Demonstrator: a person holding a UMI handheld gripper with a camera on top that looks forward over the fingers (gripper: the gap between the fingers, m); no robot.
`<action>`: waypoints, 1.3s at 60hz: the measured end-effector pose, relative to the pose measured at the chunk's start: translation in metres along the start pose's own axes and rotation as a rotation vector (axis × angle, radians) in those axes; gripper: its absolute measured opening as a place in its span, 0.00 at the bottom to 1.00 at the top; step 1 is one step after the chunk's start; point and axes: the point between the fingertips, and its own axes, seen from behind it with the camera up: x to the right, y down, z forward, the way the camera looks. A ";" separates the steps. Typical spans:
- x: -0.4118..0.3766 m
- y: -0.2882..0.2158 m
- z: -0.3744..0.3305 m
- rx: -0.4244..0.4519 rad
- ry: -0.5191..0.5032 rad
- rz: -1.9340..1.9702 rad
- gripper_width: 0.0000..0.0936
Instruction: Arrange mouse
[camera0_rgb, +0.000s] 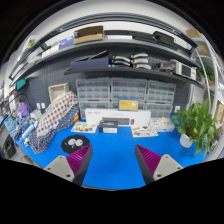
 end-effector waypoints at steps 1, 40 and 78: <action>0.001 0.004 0.001 -0.007 0.002 -0.003 0.92; 0.232 0.220 0.072 -0.294 0.182 0.042 0.90; 0.316 0.211 0.191 -0.331 0.100 0.036 0.48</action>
